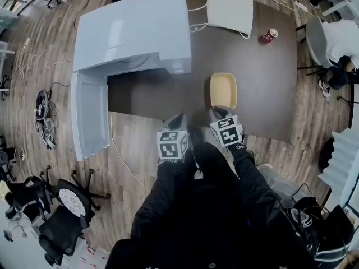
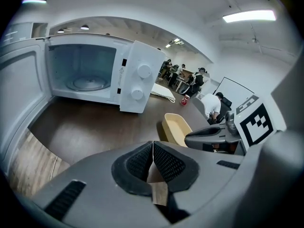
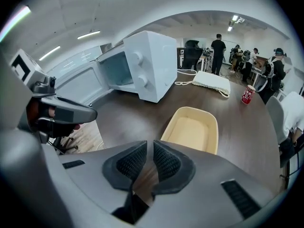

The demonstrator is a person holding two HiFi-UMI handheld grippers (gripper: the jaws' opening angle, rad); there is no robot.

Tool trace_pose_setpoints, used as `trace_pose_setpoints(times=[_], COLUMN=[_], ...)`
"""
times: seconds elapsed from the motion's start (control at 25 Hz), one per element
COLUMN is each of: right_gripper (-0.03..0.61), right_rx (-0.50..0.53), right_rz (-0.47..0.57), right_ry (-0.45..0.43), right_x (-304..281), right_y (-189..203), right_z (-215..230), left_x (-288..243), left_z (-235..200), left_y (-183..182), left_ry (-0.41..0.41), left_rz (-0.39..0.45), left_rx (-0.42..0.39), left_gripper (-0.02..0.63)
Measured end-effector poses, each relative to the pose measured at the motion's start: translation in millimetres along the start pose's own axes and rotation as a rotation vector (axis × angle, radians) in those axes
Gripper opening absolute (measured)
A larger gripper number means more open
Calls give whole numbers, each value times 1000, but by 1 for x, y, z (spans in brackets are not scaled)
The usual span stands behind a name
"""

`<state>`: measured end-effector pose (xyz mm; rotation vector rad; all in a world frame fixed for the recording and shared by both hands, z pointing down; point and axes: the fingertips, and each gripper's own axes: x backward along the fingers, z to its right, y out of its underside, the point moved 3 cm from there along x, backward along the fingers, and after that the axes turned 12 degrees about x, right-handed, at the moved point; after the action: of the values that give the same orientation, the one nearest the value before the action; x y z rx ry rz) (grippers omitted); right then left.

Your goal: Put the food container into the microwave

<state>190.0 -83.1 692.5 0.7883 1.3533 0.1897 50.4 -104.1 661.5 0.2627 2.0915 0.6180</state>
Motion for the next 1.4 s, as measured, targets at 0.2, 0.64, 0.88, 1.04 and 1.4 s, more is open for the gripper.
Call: trace_pose_setpoints(times=[0.2,0.64,0.88,1.04,1.4], right_gripper=[69,40,37,35,34], right_rx=[39,131,154,180,322], right_rz=[-59,-160,-150,-123,-68], right_ry=[5,51,94,114,76], right_x=[-14,-39,-26,-12,20], right_y=[8,19,10,-3,-23], right_z=[3,2,2,-2,-43], left_x=[0,-3,5,13,36], left_z=[-15,-34,-35,-33,-35], left_y=[5,6,4,0,-1], left_ry=[-17,-42,-45,-43,-61], left_rz=[-20,-43,-29,0,68], left_rx=[26,44,51,64,108], left_gripper=[34,34,34,34,34])
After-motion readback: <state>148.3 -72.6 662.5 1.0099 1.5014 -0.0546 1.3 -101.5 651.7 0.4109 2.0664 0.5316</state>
